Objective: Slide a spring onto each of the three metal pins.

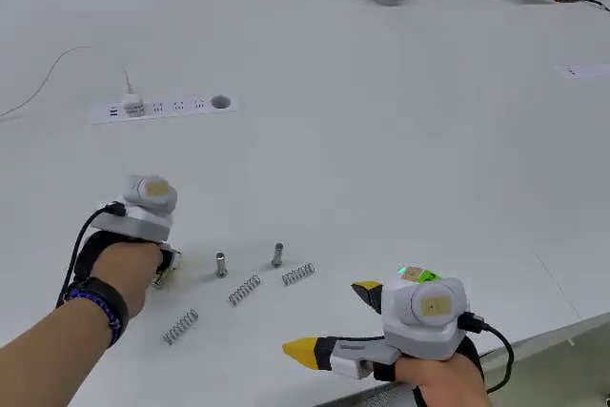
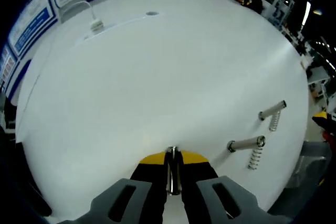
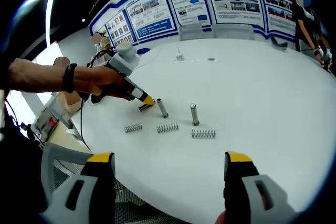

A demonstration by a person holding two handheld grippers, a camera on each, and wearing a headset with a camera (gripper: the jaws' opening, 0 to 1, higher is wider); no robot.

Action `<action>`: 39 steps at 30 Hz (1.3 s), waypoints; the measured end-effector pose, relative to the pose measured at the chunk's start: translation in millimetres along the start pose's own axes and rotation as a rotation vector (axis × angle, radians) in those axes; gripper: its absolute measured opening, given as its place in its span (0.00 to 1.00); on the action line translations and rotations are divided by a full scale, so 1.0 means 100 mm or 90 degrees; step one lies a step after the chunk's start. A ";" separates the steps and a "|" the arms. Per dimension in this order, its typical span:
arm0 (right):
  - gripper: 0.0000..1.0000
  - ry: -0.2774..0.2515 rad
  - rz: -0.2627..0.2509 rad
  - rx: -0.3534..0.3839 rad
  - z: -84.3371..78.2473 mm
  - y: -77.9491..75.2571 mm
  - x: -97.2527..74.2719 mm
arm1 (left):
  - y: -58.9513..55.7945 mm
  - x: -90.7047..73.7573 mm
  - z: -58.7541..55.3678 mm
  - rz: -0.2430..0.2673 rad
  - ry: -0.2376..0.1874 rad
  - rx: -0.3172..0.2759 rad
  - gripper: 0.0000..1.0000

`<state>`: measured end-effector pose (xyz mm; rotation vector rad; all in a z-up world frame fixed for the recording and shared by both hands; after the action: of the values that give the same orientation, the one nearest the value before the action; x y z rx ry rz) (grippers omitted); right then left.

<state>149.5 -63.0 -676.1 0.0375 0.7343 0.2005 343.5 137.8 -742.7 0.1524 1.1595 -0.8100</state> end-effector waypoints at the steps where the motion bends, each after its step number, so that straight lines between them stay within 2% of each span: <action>1: 0.87 0.000 0.000 -0.001 0.00 0.00 0.00 | 0.00 0.00 0.00 -0.002 -0.002 0.001 0.08; 4: 0.87 -0.003 -0.003 -0.002 0.02 -0.02 -0.02 | 0.03 -0.02 -0.03 -0.018 -0.017 -0.009 0.07; 7: 0.87 -0.004 -0.011 0.006 0.02 -0.07 -0.04 | 0.04 -0.05 -0.10 -0.030 -0.018 -0.020 0.07; 15: 0.86 -0.005 -0.015 0.011 0.00 -0.09 -0.05 | 0.06 -0.17 -0.24 -0.034 -0.039 -0.015 0.07; 21: 0.86 -0.004 -0.010 0.008 0.01 -0.06 -0.05 | 0.07 -0.25 -0.27 -0.040 -0.051 -0.022 0.07; 29: 0.86 -0.007 -0.011 0.008 0.03 -0.07 -0.06 | 0.05 -0.41 -0.27 -0.035 -0.080 -0.010 0.07; 39: 0.86 -0.006 -0.010 0.006 0.02 -0.06 -0.06 | 0.03 -0.56 -0.34 -0.033 -0.104 -0.003 0.07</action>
<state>147.1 -70.0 -671.2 0.0417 0.7259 0.1819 311.0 184.5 -710.5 0.0503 1.0144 -0.8494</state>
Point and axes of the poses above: the centre of the closed fingertips' face, and the gripper's own axes: x roughly forward along the fingers, y roughly to its left, z roughly out of its top, the point moved 6 cm from there along -x, roughly backward along the fingers, and after that the axes turned 14 degrees about -z, right-handed, at the moved point
